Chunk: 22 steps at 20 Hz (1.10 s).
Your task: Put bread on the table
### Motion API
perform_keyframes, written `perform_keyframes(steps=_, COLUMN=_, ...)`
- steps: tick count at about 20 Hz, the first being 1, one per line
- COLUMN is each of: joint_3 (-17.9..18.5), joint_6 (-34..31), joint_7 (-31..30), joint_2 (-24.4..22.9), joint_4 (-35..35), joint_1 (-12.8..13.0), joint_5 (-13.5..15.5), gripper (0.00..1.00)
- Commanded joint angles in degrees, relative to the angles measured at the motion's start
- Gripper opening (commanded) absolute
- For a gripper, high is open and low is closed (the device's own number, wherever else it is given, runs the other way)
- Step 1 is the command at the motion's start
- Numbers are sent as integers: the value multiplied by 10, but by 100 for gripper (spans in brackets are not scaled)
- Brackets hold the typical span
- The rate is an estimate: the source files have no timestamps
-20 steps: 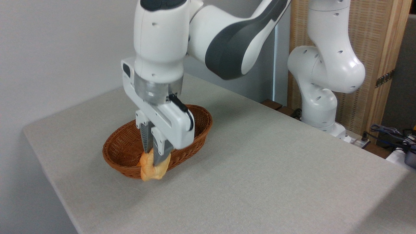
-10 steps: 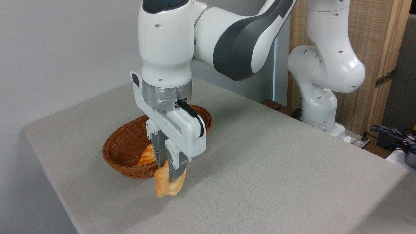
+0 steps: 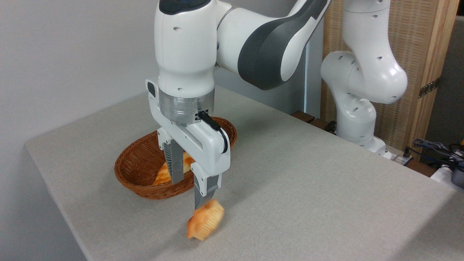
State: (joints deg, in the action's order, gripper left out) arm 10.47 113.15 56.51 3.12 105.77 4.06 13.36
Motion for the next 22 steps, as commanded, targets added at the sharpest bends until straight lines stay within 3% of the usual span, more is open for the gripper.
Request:
perform_keyframes(steps=1, joint_3=10, joint_6=-3, joint_7=7, joint_2=-6, joint_4=-4, joint_1=2, joint_5=-5, gripper=100)
perform_keyframes(steps=4, joint_3=7, joint_6=-28, joint_7=-5, joint_2=-12, joint_4=-34, joint_1=2, joint_5=-3, gripper=100)
perform_keyframes(steps=7, joint_3=0, joint_6=-127, joint_7=-64, joint_2=-14, joint_4=-105, joint_1=2, joint_5=-7, gripper=100)
perform_keyframes(steps=9, joint_3=-25, joint_6=-186, joint_7=-110, joint_2=-16, joint_4=-150, joint_1=2, joint_5=-11, gripper=100)
perform_keyframes(steps=11, joint_3=-55, joint_6=-223, joint_7=-153, joint_2=-18, joint_4=-180, joint_1=-1, joint_5=-47, gripper=100)
perform_keyframes(steps=14, joint_3=-152, joint_6=-229, joint_7=-184, joint_2=-32, joint_4=-177, joint_1=-48, joint_5=-91, gripper=100)
perform_keyframes(steps=22, joint_3=-164, joint_6=-224, joint_7=-189, joint_2=-22, joint_4=-164, joint_1=-48, joint_5=-98, gripper=100)
